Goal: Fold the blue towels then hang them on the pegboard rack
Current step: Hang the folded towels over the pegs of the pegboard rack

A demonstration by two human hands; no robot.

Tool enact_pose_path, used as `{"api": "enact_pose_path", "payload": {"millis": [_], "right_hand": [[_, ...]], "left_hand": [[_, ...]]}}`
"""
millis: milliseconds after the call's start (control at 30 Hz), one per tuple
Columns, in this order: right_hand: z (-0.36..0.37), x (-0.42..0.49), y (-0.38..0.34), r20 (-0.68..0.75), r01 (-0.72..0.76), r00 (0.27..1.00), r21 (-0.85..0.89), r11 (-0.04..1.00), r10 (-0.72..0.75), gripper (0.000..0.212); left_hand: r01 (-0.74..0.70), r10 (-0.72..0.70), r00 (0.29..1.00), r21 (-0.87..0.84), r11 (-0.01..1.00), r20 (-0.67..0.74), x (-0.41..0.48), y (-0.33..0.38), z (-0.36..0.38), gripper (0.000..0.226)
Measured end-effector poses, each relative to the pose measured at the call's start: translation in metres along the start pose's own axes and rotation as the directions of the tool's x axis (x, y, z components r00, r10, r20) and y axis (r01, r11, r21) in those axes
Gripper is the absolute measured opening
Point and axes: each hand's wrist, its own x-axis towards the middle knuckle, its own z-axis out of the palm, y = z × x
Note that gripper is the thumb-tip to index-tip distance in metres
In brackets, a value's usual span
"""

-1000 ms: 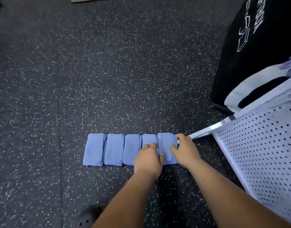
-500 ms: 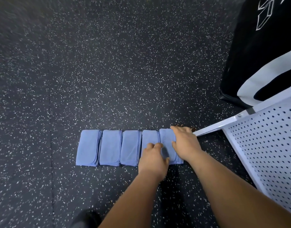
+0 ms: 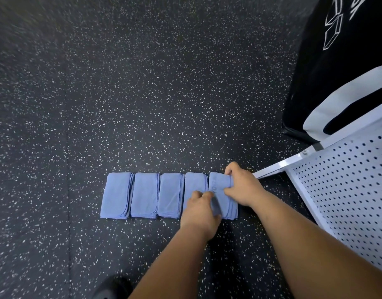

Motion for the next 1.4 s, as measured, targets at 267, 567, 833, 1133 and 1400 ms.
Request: {"api": "enact_pose_path", "payload": {"millis": [267,567,833,1133,1400], "right_hand": [[-0.059,-0.054,-0.021,-0.064,0.003,0.998,0.225,0.974,0.012,0.055],[-0.121,-0.193,-0.035,-0.057,0.045,0.998,0.502,0.863,-0.018,0.077],[-0.115,-0.334,-0.036,-0.310,0.109,0.949,0.509,0.854,0.064,0.060],[-0.122,-0.440,-0.042,-0.643,0.086,0.738,0.389,0.917,0.204,0.037],[-0.137,-0.500,-0.030,-0.852,0.101,0.378,0.427,0.898,0.363,0.031]], "left_hand": [[-0.090,0.078,0.993,-0.148,0.985,-0.089,-0.020,0.037,-0.025,0.061],[-0.263,0.240,0.965,-0.421,0.868,-0.108,-0.113,0.082,-0.071,0.052],[-0.427,0.383,0.904,-0.407,0.808,-0.189,-0.207,0.104,-0.053,0.046],[-0.608,0.545,0.794,-0.370,0.702,-0.269,-0.300,0.158,-0.031,0.031],[-0.739,0.671,0.673,-0.322,0.591,-0.312,-0.344,0.214,-0.055,0.035]]}}
